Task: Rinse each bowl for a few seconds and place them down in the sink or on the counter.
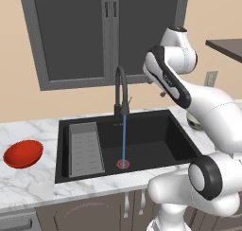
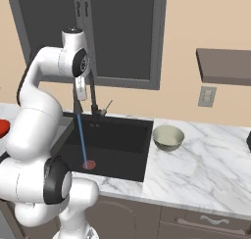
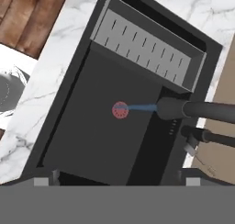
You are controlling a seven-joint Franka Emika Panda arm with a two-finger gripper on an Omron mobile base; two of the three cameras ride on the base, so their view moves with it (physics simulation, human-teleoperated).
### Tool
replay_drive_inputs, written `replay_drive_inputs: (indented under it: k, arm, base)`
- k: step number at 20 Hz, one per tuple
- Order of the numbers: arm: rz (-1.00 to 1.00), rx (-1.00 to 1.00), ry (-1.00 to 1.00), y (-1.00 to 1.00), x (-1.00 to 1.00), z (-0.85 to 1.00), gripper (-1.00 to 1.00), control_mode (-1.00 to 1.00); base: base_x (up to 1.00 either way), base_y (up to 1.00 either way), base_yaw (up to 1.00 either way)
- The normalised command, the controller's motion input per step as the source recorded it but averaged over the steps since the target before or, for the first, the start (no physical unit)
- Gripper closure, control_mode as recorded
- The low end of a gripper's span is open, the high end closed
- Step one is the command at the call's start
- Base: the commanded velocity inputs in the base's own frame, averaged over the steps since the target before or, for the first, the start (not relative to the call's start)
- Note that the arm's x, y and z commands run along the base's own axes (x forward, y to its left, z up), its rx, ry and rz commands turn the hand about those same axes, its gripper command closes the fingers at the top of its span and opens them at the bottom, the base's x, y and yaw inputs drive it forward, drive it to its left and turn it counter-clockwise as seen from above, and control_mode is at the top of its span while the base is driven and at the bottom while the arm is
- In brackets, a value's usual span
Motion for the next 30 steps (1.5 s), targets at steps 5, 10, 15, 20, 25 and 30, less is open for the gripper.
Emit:
replay_drive_inputs:
  k: [5,10,15,20,25,30]
  arm:
    - [0.17,0.00,-0.02,0.47,-0.05,0.00,-1.00,-1.00]
    - [0.16,0.02,0.00,0.29,-0.08,0.00,-1.00,-1.00]
    - [0.11,0.01,0.00,0.36,-0.05,-0.01,-1.00,-1.00]
    - [0.05,0.00,0.00,0.54,-0.02,-0.03,-1.00,-1.00]
    - [0.02,0.02,0.00,0.46,0.00,-0.07,-1.00,-1.00]
    - [0.00,0.00,0.00,0.48,0.00,0.00,-1.00,-1.00]
  base:
    - [0.00,0.00,0.00]
    - [0.00,0.00,0.00]
    - [0.00,0.00,0.00]
    - [0.00,0.00,0.00]
    - [0.00,0.00,0.00]
    - [0.00,0.00,0.00]
